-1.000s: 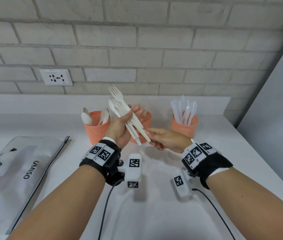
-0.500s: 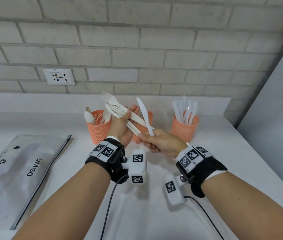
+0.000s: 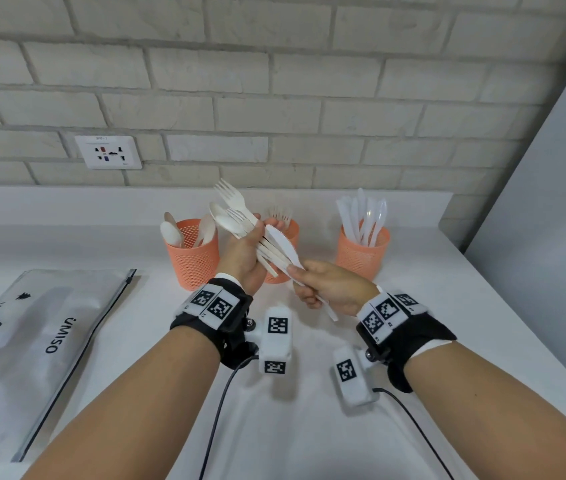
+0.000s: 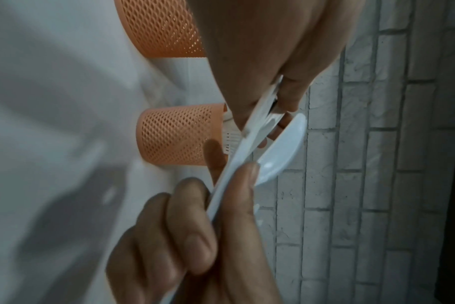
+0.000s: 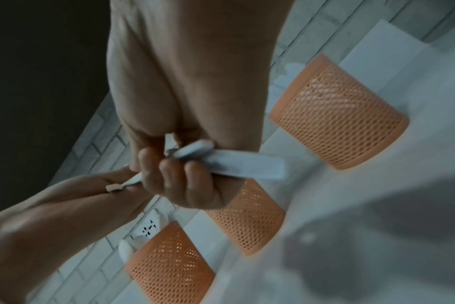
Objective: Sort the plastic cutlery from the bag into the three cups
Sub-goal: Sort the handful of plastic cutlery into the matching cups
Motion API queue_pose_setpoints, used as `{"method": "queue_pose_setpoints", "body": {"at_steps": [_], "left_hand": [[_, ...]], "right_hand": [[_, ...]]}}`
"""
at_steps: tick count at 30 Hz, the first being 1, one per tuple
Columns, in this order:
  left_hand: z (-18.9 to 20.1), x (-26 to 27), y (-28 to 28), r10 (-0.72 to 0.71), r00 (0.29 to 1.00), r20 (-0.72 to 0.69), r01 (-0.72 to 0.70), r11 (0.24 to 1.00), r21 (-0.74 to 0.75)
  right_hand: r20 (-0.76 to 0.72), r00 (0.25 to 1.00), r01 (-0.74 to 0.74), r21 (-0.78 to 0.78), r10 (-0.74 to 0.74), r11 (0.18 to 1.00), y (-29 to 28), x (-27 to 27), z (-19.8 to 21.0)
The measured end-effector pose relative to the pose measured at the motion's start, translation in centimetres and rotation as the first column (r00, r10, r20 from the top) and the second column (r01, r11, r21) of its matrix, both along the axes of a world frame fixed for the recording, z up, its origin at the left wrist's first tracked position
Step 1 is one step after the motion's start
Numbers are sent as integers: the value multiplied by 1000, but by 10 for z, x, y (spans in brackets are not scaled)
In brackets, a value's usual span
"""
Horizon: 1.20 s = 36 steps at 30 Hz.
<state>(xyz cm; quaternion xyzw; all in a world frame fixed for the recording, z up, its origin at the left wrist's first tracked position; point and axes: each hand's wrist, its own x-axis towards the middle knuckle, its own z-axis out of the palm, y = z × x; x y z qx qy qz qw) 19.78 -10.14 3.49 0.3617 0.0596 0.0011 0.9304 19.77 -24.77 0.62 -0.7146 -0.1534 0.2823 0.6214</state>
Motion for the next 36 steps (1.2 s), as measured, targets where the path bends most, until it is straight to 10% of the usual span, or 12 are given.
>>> {"method": "queue_pose_setpoints", "body": {"at_steps": [8,13,18,24,27,32,36], "left_hand": [[-2,16,12,94,994,-61,-100,989,-109],[4,17,6,115,988,-100,-126,986,-112],[2,21,6,140,987,-84,-149,983,-106],[-11,27,14,112,988,-107,-125,985,-119],[-17,23,4,-11,997,-74,14,999,37],[-21,9,-11,-288,956,56,267,933,241],[-26,6,-13,-404,913,49,374,880,292]], "right_hand": [[-48,984,-176,-266,170,948,-63,-1,-3],[185,980,25,-461,69,887,-74,12,20],[114,916,-144,-802,385,580,-70,33,61],[196,980,15,-193,24,981,-60,41,48],[320,878,337,111,-355,935,-48,54,46],[532,470,562,436,-705,703,-55,73,67],[555,480,671,266,-679,692,-67,87,42]]}}
